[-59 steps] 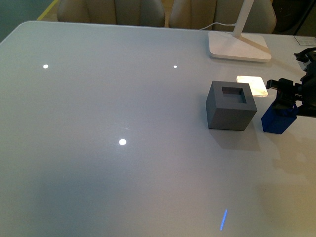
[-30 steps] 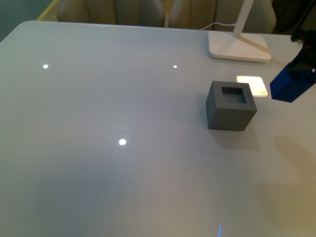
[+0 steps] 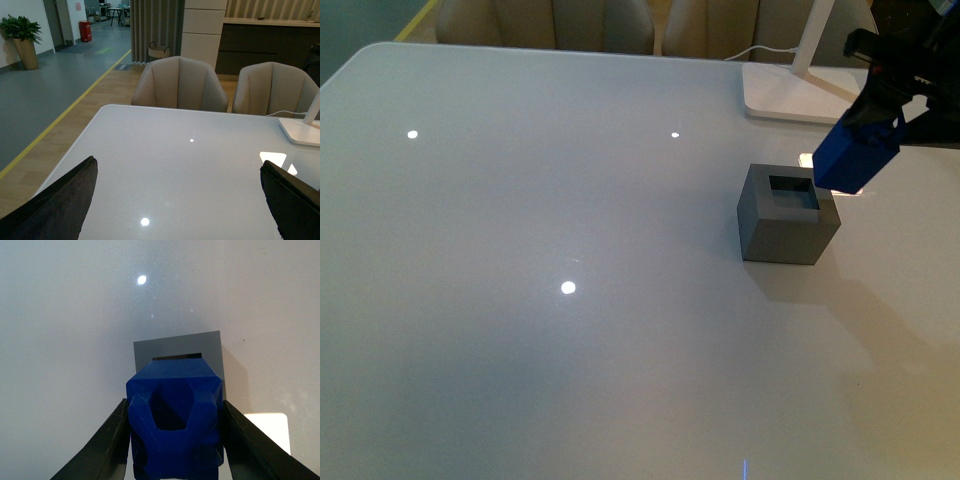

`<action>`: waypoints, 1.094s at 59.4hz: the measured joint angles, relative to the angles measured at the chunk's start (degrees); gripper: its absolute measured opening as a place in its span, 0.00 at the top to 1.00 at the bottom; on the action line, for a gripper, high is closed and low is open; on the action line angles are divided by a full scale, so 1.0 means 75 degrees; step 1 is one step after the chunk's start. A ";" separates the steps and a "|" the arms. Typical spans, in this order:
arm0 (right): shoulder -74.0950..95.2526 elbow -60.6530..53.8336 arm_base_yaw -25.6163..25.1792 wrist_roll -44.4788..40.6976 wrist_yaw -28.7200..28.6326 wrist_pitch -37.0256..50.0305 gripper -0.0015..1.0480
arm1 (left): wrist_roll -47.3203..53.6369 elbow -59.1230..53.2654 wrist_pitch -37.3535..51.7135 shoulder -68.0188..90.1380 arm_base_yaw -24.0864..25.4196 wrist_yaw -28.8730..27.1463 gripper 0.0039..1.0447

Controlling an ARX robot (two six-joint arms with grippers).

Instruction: Insert blue part into gray base

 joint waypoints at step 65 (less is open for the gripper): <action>0.1046 0.0807 0.0119 0.0274 0.0140 -0.0344 0.58 | 0.0000 0.0000 0.0000 0.0000 0.0000 0.0000 0.07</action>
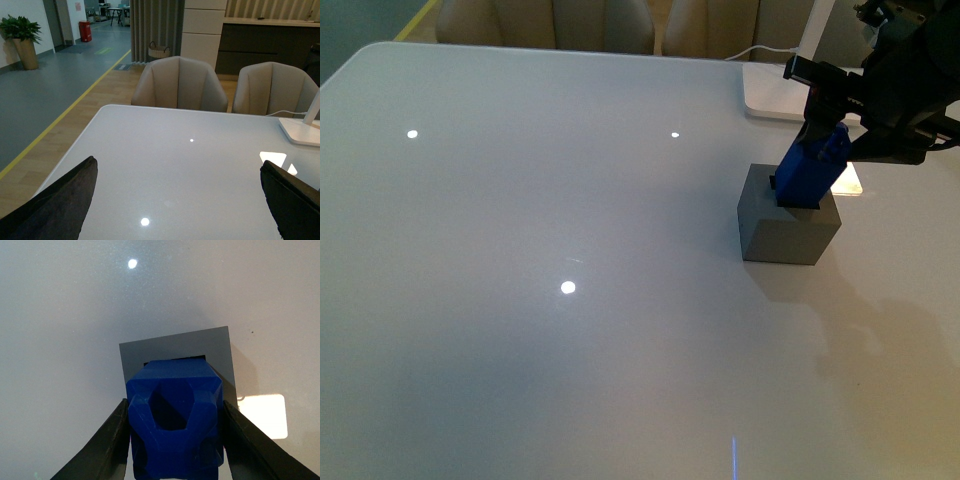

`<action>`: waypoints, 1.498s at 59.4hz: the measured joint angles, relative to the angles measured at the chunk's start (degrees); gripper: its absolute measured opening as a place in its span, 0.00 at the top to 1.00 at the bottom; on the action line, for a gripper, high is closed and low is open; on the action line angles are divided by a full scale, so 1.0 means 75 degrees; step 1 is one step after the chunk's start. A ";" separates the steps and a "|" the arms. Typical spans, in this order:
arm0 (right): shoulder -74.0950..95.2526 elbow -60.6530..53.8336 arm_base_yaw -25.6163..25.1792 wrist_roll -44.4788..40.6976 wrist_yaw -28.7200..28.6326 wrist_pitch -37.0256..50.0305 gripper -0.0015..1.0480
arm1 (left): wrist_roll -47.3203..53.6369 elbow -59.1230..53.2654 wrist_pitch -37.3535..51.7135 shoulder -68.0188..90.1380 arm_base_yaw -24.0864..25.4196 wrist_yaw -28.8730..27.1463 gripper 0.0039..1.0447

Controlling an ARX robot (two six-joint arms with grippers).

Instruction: Insert blue part into gray base

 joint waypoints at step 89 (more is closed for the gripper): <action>-0.4374 -0.6443 -0.0201 -0.2608 0.1206 0.9498 0.58 | 0.0000 0.0000 0.0000 -0.0003 0.0000 0.0003 0.07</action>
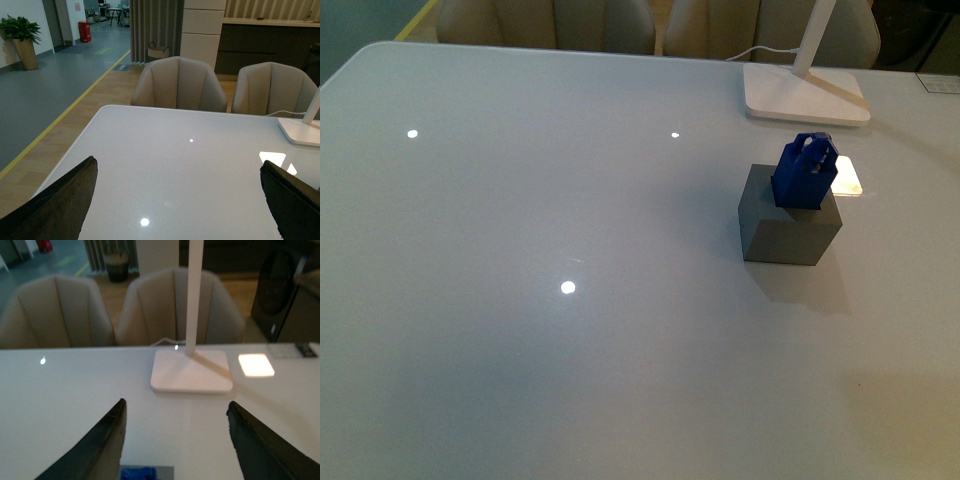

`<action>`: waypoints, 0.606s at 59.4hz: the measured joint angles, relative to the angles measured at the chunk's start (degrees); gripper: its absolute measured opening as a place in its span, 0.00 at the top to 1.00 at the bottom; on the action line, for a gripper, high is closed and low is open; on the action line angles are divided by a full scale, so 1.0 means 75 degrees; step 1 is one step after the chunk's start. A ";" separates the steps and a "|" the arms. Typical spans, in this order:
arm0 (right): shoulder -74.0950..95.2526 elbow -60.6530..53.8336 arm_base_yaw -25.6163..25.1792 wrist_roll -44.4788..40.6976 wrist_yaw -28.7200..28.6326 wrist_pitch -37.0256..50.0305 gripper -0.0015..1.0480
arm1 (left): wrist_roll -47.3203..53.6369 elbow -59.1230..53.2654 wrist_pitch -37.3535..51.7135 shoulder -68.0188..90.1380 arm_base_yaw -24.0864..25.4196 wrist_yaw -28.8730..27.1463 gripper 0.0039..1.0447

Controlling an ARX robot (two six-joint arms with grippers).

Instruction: Insert blue part into gray base

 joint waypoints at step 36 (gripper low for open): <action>-0.2914 -0.3168 -0.0976 -0.0207 -0.0991 0.0289 0.98 | -0.0003 0.0000 0.0000 0.0003 0.0000 -0.0006 0.07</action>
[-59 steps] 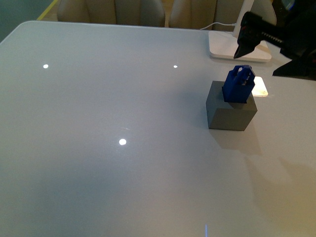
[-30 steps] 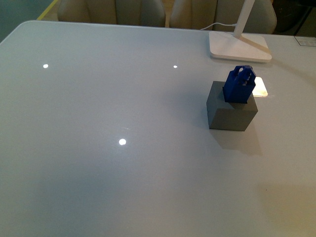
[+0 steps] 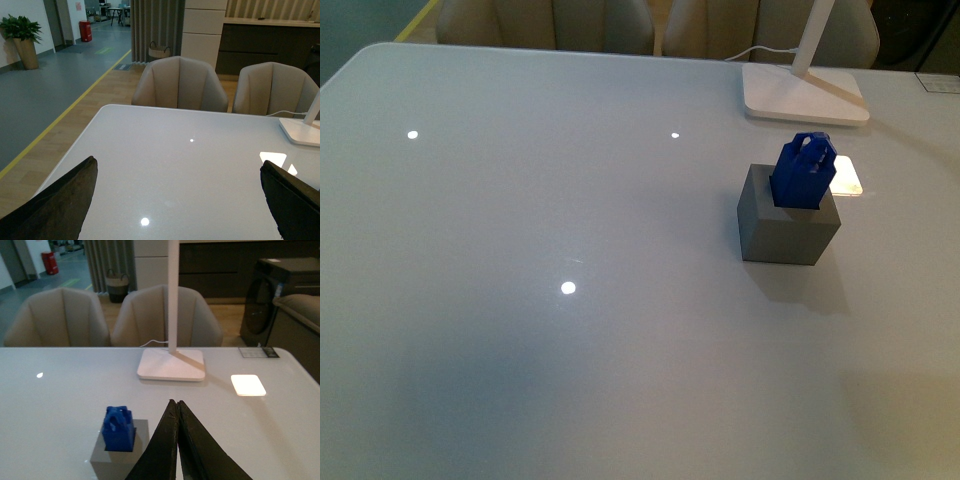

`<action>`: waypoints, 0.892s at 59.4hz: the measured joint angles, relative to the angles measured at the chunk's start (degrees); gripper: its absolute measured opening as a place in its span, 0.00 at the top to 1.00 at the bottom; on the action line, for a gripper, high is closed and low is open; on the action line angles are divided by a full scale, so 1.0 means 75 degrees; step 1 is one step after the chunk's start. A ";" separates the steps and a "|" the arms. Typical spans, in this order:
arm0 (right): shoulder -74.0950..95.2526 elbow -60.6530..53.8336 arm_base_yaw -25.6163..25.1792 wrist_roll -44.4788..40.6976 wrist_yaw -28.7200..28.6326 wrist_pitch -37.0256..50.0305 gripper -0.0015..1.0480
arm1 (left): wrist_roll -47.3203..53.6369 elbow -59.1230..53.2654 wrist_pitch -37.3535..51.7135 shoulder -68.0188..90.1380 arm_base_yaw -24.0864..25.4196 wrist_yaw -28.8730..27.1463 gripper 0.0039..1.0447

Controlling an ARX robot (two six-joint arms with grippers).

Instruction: Insert blue part into gray base

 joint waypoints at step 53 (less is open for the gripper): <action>-0.5330 -0.0938 -0.0058 0.0000 -0.0029 -0.4325 0.98 | 0.0000 0.0000 0.0000 -0.0003 0.0000 0.0003 0.07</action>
